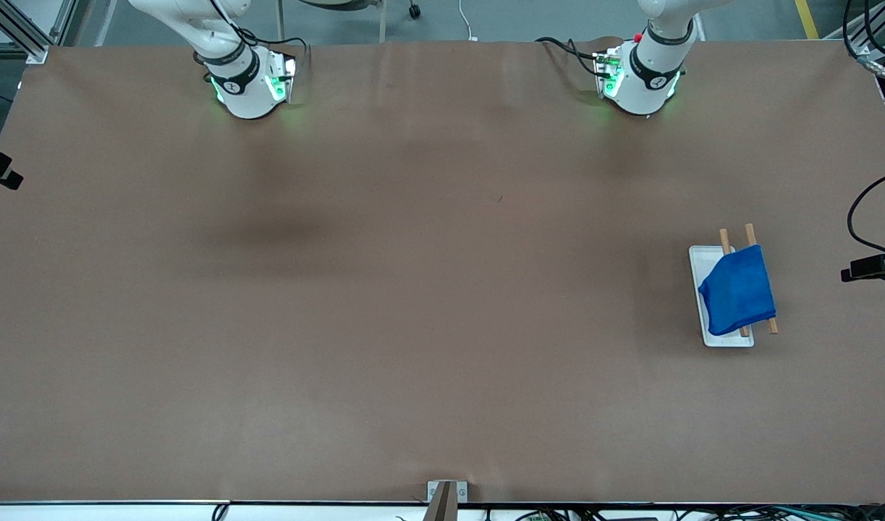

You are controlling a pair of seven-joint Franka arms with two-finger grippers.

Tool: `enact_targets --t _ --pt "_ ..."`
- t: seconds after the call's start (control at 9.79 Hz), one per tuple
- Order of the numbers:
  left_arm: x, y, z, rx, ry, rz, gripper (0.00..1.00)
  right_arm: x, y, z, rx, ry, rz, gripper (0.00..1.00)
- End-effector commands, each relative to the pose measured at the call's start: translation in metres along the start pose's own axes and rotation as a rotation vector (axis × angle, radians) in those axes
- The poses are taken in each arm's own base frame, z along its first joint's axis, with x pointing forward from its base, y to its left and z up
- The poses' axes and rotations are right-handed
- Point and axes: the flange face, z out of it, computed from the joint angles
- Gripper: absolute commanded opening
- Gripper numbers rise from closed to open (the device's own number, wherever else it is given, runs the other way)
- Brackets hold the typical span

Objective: Right arm passes towel to left arm to hang
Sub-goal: 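Open the left gripper to release the towel on the dowels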

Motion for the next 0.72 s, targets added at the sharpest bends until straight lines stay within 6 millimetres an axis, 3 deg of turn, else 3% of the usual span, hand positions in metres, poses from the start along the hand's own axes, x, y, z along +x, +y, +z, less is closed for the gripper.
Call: enact_targets --t 0.0,0.31,0.61 --pt "0.002 0.064 -0.038 -0.006 0.064 -0.008 1.00 -0.001 0.001 -0.002 -0.013 -0.002 0.015 1.00" --pt "-0.025 0.141 -0.111 0.023 0.146 0.007 1.00 0.000 -0.002 -0.003 -0.003 0.002 0.009 1.00" --pt "-0.078 0.207 -0.171 0.032 0.153 0.018 1.00 0.000 -0.002 -0.003 -0.003 0.005 0.009 1.00"
